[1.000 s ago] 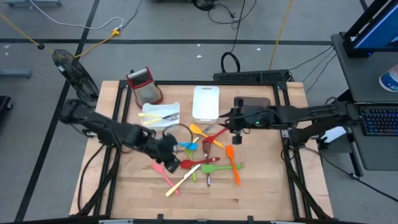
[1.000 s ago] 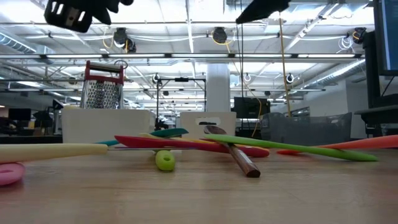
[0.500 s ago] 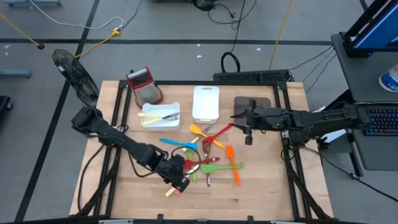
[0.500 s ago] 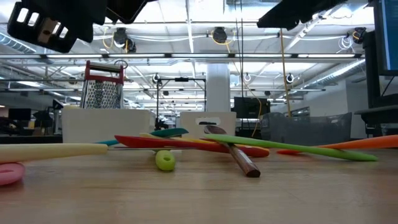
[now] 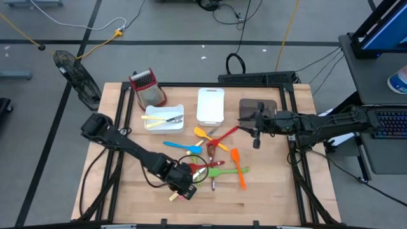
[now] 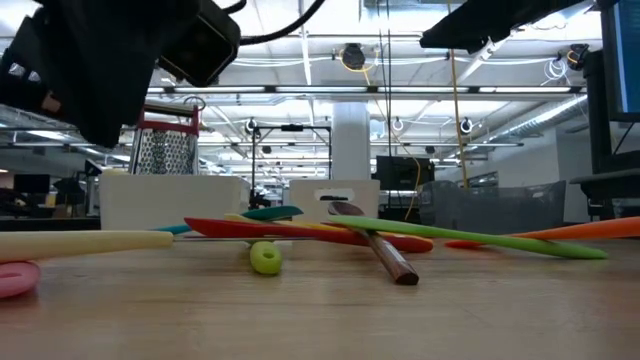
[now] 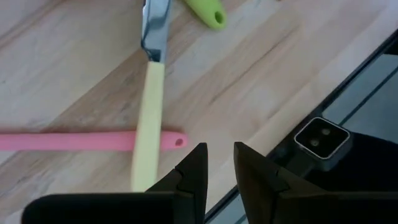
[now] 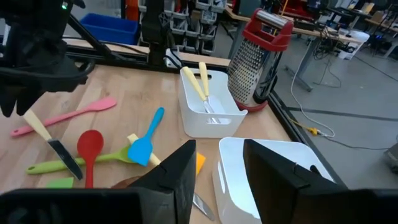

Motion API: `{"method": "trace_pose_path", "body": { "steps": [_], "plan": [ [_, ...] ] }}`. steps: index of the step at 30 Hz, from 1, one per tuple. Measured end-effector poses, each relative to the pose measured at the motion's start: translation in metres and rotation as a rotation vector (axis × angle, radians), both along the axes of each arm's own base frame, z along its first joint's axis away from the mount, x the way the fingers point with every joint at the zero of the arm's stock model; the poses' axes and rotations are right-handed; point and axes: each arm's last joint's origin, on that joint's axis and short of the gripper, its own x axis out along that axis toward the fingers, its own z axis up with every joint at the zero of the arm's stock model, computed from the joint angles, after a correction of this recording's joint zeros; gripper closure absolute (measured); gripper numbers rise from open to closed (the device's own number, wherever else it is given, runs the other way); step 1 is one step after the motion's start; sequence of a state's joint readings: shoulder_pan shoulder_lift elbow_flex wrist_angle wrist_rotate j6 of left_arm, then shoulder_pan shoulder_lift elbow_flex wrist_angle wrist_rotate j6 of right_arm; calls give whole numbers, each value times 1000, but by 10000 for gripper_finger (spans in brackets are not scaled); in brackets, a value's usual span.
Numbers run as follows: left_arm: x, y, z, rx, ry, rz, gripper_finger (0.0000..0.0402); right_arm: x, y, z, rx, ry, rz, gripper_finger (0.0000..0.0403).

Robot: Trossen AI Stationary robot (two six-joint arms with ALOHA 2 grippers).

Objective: Pick & Place Kitchen Items
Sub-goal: Put the yellow knife into the left white bin

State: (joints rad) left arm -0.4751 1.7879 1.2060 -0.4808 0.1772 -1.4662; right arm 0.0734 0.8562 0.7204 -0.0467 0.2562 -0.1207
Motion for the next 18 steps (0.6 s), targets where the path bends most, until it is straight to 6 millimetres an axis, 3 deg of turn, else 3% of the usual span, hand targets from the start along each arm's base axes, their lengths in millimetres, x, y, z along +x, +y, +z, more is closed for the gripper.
{"method": "trace_pose_path", "body": {
  "steps": [12, 18],
  "plan": [
    [-1, -5, -1, 0, -10, -16, 321, 0, 0, 1, -2, -13, 1, 273],
    [-2, -4, -2, 20, 13, 62, 320, 0, 0, 1, -2, -13, 1, 273]
  ]
}}
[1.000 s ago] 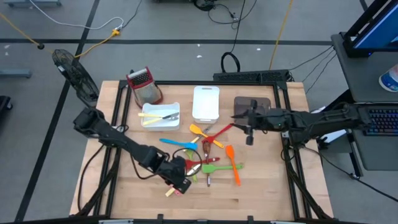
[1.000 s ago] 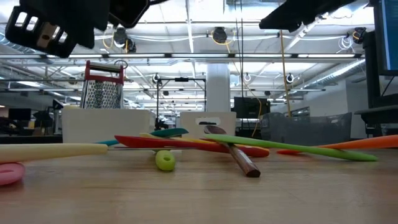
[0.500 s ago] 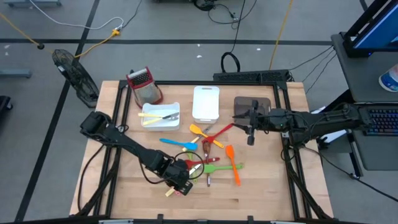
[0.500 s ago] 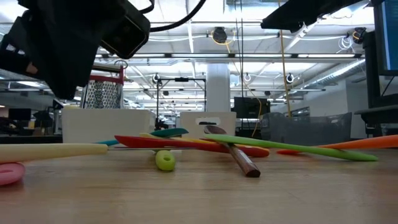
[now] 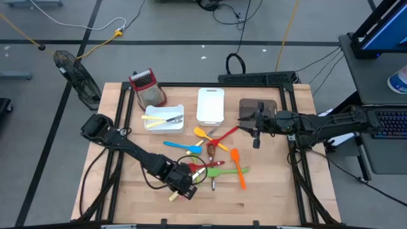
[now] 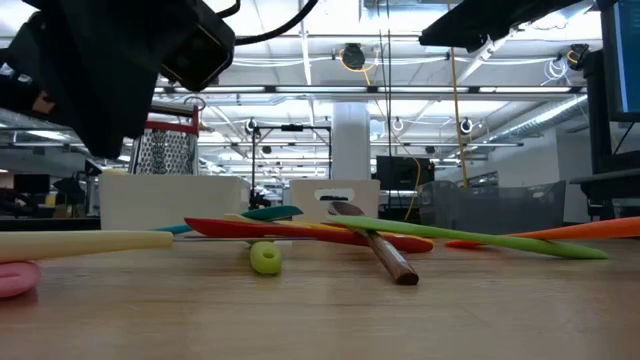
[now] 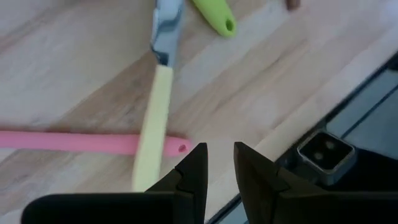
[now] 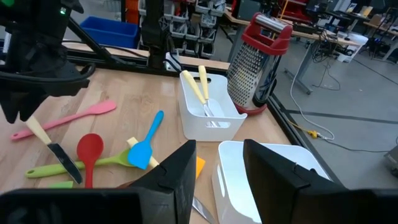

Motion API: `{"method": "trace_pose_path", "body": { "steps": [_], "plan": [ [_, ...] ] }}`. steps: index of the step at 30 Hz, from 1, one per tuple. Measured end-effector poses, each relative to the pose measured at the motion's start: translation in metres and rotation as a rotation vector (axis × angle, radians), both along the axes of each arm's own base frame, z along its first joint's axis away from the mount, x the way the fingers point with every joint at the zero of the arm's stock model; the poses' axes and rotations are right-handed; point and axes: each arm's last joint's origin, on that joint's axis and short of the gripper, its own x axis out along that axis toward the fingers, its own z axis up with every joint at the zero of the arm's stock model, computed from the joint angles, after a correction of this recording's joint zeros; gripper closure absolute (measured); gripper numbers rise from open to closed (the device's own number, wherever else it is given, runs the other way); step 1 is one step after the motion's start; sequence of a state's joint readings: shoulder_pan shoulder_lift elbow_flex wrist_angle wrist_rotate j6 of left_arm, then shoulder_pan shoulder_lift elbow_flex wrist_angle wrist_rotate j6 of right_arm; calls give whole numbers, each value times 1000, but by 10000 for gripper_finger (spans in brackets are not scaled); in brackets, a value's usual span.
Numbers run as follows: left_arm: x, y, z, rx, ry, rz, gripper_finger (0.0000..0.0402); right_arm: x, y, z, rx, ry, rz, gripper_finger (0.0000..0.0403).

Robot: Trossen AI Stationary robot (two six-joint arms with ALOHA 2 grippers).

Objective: Pick & Place Kitchen Items
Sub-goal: Put the yellow knife into the left white bin

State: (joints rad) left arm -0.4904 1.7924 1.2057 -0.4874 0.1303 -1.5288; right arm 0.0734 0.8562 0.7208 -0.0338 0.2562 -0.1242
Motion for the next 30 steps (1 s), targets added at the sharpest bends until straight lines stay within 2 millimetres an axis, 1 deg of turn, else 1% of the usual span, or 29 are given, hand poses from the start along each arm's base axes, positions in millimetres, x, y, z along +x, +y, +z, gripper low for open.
{"method": "trace_pose_path", "body": {
  "steps": [3, 5, 8, 14, 18, 21, 24, 30],
  "plan": [
    [0, 0, 0, 0, -1, 2, 316, 0, 0, 0, 0, 0, 0, 273],
    [0, 0, 0, -1, 2, 6, 304, 0, 0, 0, 0, 0, 0, 273],
    [-1, 0, 0, 0, 11, 9, 271, 0, 0, 0, 0, 0, 0, 273],
    [-4, -5, -1, 2, 15, -8, 189, 0, 0, 0, 0, 0, 0, 273],
    [-7, -14, 0, -9, -4, -34, 153, 0, 0, 0, 0, 0, 0, 273],
    [-11, -23, 1, -13, -25, -72, 138, 0, 0, 0, 0, 0, -1, 273],
    [-15, -27, 1, -9, -18, -89, 132, 0, 0, 0, 0, -1, -1, 273],
    [-19, -27, -1, 5, 30, -67, 131, 0, 0, 1, 0, -2, -1, 273]
  ]
}}
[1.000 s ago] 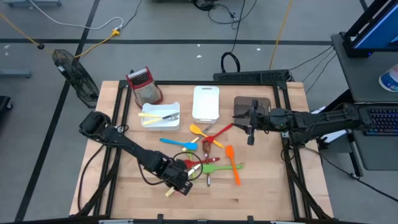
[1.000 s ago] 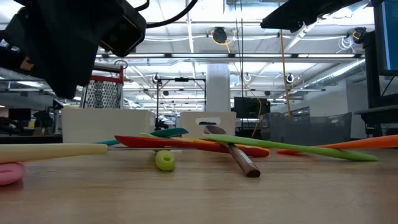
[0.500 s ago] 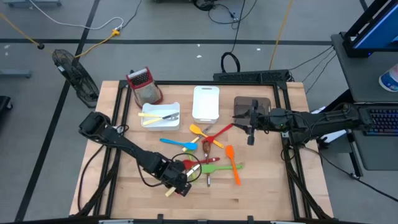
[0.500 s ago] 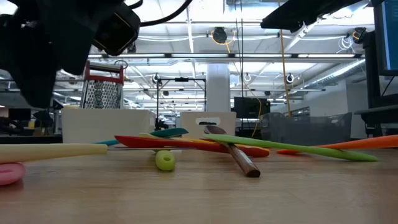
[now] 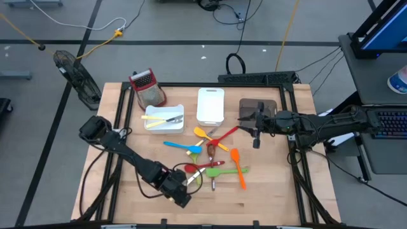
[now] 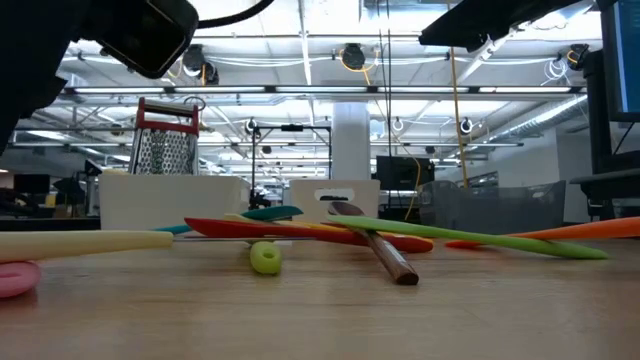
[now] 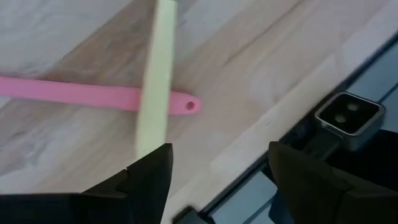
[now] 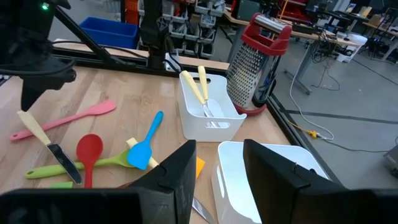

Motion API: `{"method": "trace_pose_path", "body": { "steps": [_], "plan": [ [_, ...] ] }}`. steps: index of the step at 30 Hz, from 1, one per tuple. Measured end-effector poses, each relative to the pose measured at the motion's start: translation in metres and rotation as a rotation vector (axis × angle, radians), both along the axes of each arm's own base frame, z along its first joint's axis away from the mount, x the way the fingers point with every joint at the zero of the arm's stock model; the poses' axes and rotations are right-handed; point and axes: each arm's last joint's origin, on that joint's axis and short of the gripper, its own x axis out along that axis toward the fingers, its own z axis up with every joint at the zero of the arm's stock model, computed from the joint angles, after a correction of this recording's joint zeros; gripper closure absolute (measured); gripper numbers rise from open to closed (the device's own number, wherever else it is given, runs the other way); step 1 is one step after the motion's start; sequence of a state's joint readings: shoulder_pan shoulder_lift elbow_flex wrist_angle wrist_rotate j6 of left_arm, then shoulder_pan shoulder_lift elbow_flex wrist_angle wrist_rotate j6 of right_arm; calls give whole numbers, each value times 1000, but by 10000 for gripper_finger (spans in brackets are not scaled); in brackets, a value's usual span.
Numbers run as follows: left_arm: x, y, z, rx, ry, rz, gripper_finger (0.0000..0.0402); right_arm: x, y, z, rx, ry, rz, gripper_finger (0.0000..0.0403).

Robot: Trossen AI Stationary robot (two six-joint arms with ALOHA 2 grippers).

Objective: Pick & Place Kitchen Items
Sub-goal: Put the yellow knife into the left white bin

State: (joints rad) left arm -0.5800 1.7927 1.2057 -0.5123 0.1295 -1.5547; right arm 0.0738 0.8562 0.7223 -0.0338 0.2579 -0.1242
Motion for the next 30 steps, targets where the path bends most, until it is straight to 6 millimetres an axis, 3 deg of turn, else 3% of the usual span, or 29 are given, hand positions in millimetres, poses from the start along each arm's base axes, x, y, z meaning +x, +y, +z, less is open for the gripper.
{"method": "trace_pose_path", "body": {
  "steps": [13, 30],
  "plan": [
    [-5, -1, -3, 60, 24, 31, 130, 0, 0, 1, 1, -8, -1, 273],
    [-9, -16, -37, 51, 174, 43, 131, 0, 0, 1, 1, -12, -2, 273]
  ]
}}
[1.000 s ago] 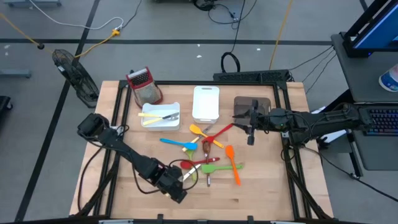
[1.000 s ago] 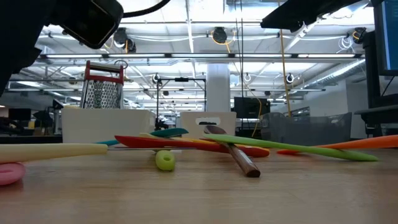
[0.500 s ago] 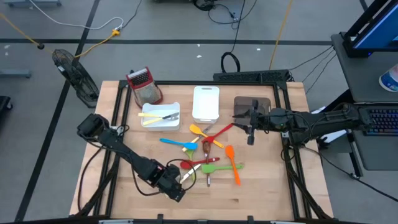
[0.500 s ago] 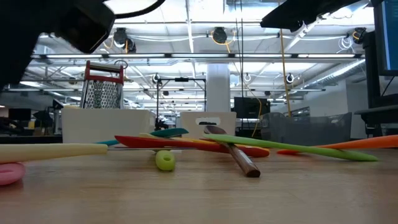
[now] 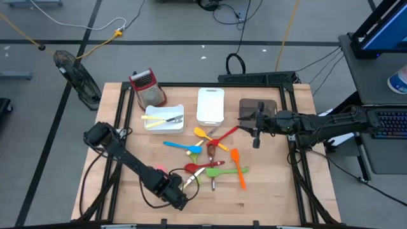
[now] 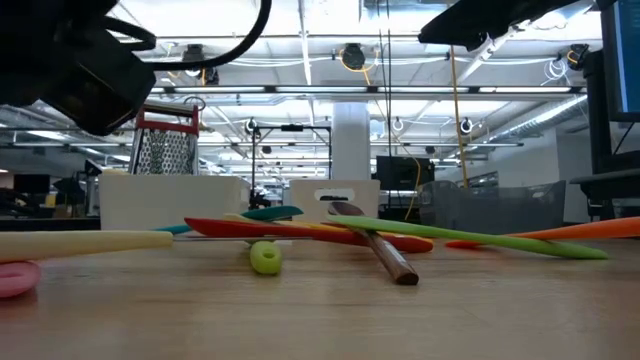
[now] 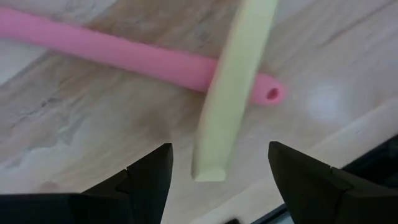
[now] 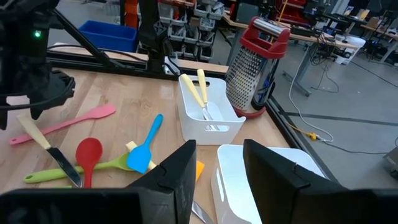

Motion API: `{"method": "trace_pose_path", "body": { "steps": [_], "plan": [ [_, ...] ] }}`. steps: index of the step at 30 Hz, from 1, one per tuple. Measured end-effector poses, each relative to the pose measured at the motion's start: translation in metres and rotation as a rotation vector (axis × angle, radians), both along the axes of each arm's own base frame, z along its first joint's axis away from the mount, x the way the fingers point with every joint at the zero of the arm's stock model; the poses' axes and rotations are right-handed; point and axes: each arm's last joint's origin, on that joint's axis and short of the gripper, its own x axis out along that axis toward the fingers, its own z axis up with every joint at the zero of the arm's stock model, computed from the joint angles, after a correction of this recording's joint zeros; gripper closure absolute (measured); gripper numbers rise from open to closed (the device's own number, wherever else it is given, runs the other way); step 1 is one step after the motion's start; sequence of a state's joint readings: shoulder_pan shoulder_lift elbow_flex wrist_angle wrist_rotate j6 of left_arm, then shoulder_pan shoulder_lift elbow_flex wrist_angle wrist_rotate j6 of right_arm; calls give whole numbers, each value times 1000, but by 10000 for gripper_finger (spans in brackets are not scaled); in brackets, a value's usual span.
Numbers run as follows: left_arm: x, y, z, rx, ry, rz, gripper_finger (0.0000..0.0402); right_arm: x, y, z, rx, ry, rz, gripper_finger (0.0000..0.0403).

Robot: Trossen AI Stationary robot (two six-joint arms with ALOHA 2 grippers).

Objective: Pick & Place Kitchen Items
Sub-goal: Put the yellow knife into the left white bin

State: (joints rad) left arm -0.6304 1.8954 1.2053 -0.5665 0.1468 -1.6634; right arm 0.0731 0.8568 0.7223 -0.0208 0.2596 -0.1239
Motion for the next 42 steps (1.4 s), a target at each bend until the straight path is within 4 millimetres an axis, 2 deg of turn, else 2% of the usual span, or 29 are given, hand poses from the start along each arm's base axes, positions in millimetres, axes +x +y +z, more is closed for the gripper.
{"method": "trace_pose_path", "body": {
  "steps": [19, 24, 37, 42],
  "plan": [
    [3, 5, 0, 16, -4, 34, 137, 0, 0, 0, 0, 1, 0, 273],
    [3, 5, 0, 28, -17, 16, 181, 0, 0, 0, 0, 1, 0, 273],
    [4, 5, 1, 35, -27, 16, 327, 0, 0, 0, 0, 1, -1, 273],
    [4, 5, 1, 34, -28, 17, 348, 0, 0, 0, 0, 2, -1, 273]
  ]
}}
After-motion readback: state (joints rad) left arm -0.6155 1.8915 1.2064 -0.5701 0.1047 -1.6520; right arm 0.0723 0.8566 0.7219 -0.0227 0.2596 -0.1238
